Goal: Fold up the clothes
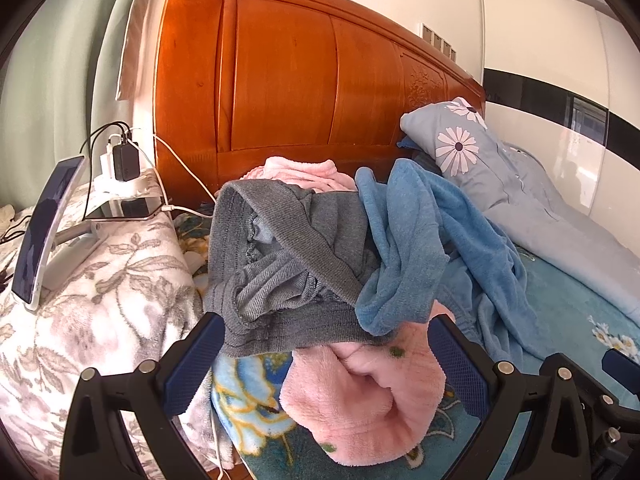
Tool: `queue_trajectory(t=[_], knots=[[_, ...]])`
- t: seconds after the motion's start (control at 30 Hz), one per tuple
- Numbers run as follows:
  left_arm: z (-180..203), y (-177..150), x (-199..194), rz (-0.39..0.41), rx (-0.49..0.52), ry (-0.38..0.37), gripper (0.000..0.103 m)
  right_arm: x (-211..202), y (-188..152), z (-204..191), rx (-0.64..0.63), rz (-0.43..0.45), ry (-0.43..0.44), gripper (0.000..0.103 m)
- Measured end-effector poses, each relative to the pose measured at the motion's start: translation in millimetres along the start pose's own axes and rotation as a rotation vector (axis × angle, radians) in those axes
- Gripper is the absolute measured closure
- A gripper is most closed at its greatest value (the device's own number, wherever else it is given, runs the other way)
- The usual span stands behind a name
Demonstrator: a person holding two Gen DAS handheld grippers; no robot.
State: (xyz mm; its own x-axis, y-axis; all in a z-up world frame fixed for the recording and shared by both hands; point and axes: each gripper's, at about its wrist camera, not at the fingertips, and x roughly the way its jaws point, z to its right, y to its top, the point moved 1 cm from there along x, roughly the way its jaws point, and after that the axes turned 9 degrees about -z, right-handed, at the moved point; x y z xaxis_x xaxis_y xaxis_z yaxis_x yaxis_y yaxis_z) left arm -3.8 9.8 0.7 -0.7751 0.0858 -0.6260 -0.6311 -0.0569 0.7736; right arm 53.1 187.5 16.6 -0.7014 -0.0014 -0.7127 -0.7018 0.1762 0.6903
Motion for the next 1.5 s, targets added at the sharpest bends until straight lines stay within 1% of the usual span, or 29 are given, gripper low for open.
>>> queue_trajectory(t=[0.13,0.27,0.43,1.17,1.5], knots=[[2.8,0.4,-0.5,0.0,0.004,-0.006,0.0,-2.6,-0.2,0.9,-0.005,0.005,-0.014,0.0],[3.9,-0.1,-1.6,0.007,-0.007,0.022,0.0,-2.2,0.5,1.2,0.0,0.006,-0.025,0.0],[2.1,-0.1,-3.0,0.013,-0.024,0.004,0.0,-5.0,0.6,1.9,0.005,0.017,-0.021,0.0],[3.7,-2.0,2.9,-0.01,0.001,0.032,0.0,0.1,-0.6,0.2,-0.001,-0.001,-0.043,0.0],[2.7,-1.5,1.8,-0.009,-0.001,0.022,0.0,-2.0,-0.3,-0.3,-0.007,0.011,-0.043,0.0]])
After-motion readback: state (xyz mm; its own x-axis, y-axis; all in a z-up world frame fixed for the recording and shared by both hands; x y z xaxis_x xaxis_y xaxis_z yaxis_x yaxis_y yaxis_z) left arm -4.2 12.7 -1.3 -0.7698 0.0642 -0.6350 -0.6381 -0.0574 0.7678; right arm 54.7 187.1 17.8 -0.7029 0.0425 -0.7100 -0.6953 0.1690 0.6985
